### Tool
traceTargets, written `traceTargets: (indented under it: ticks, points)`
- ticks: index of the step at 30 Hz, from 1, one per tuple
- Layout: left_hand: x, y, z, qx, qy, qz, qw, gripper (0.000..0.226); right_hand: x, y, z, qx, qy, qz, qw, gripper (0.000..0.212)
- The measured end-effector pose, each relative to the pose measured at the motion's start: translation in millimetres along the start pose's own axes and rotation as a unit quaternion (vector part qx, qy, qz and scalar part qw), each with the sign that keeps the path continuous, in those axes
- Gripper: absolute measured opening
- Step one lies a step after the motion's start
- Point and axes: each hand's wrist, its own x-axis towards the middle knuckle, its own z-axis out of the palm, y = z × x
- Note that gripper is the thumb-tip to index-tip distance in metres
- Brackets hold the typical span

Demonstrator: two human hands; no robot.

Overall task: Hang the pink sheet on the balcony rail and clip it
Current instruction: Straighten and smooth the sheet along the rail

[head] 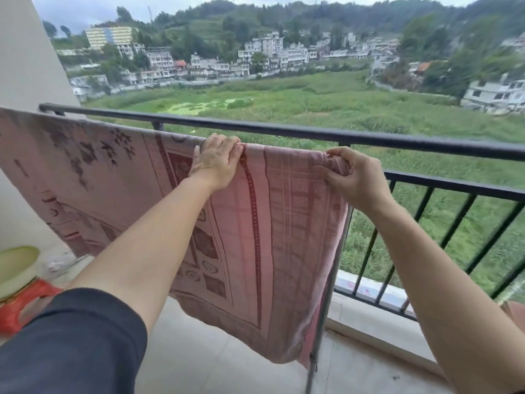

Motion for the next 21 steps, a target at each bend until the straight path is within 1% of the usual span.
traceTargets:
  ticks: [3, 5, 6, 7, 8, 9, 11, 12, 13, 15, 16, 19, 21]
  points:
    - [3.7, -15.4, -3.7, -0.002, -0.001, 0.014, 1.0, 0.045, -4.5, -7.2, 2.4, 0.12, 0.035, 0.048, 0.991, 0.028]
    - [5.9, -25.4, -1.2, 0.003, 0.009, 0.021, 1.0, 0.044, -4.4, -7.7, 2.8, 0.18, 0.05, 0.08, 0.979, 0.026]
    - [7.3, -29.5, 1.0, 0.008, 0.015, 0.022, 1.0, 0.043, -4.3, -7.1, 4.8, 0.19, 0.054, 0.095, 0.976, 0.03]
    - [8.4, -31.1, 4.1, 0.008, 0.023, 0.015, 1.0, 0.041, -4.6, -7.5, 6.3, 0.198, 0.058, 0.109, 0.972, 0.038]
    - [10.2, -28.9, 7.1, 0.006, 0.034, -0.001, 0.999, 0.04, -4.6, -7.3, 7.4, 0.212, 0.066, 0.12, 0.968, 0.047]
    - [11.7, -23.7, 8.8, 0.003, 0.048, -0.025, 0.999, 0.038, -4.9, -6.6, 8.1, 0.228, 0.079, 0.132, 0.961, 0.05]
    - [16.9, -6.7, 9.3, -0.013, 0.077, -0.063, 0.995, 0.036, -6.5, -3.9, 6.5, 0.247, 0.105, 0.156, 0.951, 0.036]
    - [19.6, 3.8, 9.3, -0.027, 0.09, -0.063, 0.994, 0.035, -7.9, -2.5, 4.6, 0.253, 0.094, 0.157, 0.95, 0.028]
    - [20.7, 15.0, 10.2, -0.045, 0.098, -0.045, 0.993, 0.034, -10.0, -2.7, 2.8, 0.259, 0.066, 0.151, 0.952, 0.024]
    - [18.9, 39.8, 11.9, -0.07, 0.103, 0.034, 0.992, 0.033, -14.7, -3.2, 1.0, 0.26, 0.009, 0.137, 0.956, 0.023]
    - [16.2, 52.5, 12.3, -0.078, 0.102, 0.071, 0.989, 0.033, -15.2, -2.3, 1.3, 0.256, -0.002, 0.132, 0.958, 0.022]
    - [5.3, 86.9, 13.6, -0.1, 0.087, 0.14, 0.981, 0.036, -13.9, -0.5, 3.9, 0.21, 0.02, 0.125, 0.97, 0.027]
    - [-0.1, 99.5, 16.1, -0.089, 0.069, 0.163, 0.98, 0.042, -13.0, -1.2, 8.4, 0.125, 0.067, 0.104, 0.984, 0.034]
